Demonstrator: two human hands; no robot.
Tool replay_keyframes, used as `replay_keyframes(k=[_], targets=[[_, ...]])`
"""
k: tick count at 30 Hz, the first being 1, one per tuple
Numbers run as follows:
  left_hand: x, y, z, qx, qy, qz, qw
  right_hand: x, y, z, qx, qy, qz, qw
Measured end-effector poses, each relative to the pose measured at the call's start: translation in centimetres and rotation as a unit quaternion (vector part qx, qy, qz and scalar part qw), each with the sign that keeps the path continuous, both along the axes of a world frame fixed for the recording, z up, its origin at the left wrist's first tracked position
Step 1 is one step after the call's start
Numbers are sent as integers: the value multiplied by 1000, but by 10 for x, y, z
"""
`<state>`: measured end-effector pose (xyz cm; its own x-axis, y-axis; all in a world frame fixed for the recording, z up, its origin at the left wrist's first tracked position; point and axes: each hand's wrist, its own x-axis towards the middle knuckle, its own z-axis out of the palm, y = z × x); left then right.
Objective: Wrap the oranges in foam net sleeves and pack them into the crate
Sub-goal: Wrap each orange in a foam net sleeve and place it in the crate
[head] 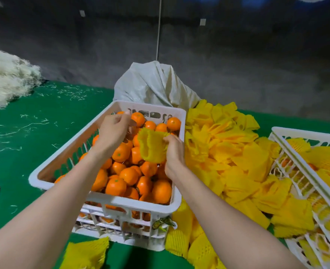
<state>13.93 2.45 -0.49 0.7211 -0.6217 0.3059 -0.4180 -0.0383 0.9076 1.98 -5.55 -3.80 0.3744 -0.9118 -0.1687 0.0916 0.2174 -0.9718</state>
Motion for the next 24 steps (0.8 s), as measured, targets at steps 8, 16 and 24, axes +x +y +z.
replay_keyframes(k=[8,16,24], targets=[[64,-41,-73,562,-395,-11,727,9,-9,-7,65,23,46,997],[83,-41,-92,520,-511,33,684,6,-11,-2,62,23,42,997],[22,-19,-27,68,197,-109,972,-24,6,13,146,-197,184,952]])
